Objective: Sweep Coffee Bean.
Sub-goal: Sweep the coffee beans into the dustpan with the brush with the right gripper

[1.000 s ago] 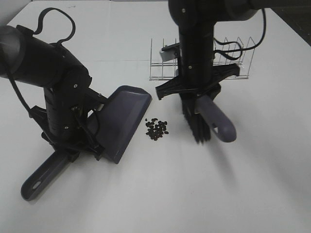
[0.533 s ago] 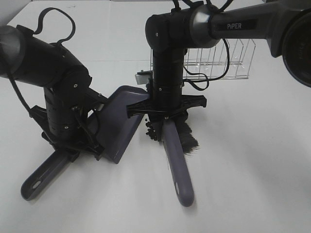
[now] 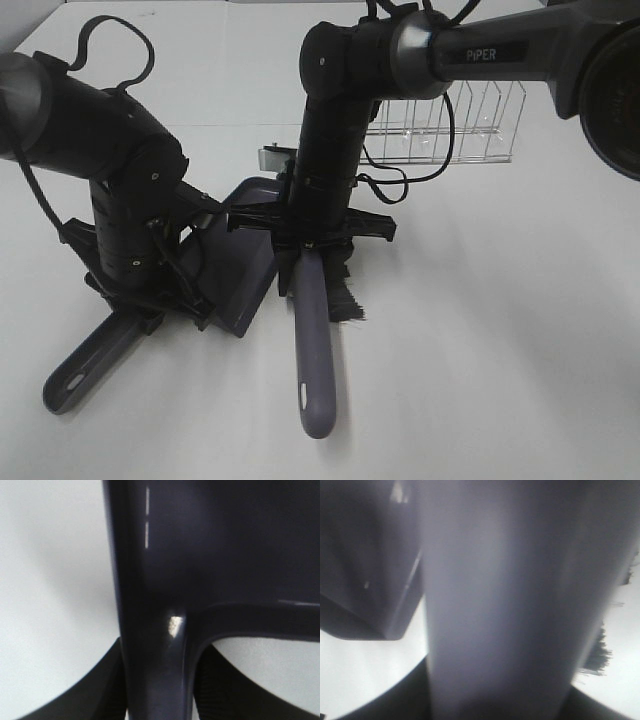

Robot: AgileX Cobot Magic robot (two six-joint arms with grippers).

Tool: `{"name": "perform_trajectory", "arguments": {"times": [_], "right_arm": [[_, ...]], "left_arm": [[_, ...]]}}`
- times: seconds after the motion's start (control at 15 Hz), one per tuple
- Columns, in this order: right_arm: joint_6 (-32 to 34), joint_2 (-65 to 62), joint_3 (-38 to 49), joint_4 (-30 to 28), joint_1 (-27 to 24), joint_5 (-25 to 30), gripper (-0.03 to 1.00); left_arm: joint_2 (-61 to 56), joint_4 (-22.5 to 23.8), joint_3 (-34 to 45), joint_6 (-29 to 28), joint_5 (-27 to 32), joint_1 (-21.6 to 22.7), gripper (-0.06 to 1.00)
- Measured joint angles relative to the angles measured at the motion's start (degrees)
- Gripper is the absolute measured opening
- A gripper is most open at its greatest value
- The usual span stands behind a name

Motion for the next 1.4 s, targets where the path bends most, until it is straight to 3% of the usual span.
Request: {"name": "perform_trajectory", "arguments": {"times": [0.4, 0.73, 0.93, 1.07, 1.4], "right_arm": [[-5.2, 0.0, 0.0, 13.9, -0.9, -8.0, 0.26], [-6.8, 0.0, -6.8, 15.5, -3.0, -4.8, 0.26], [-6.8, 0.0, -10.7, 12.7, -3.1, -0.2, 0.26], [-6.8, -0.3, -14.6, 5.7, -3.1, 1.4, 0.26], [-6.6, -9.7, -9.6, -3.0, -3.1, 1.5, 0.26]], "left_arm": [[0.6, -0.1, -0.2, -0.2, 0.2, 0.1, 0.31], [1.4, -0.5, -0.7, 0.2, 1.0, 0.1, 0.31], [1.4, -0.5, -0.7, 0.2, 1.0, 0.1, 0.31], [1.4, -0.5, -0.8, 0.2, 1.0, 0.1, 0.31], [1.4, -0.6, -0.9, 0.3, 1.1, 0.1, 0.31]]}}
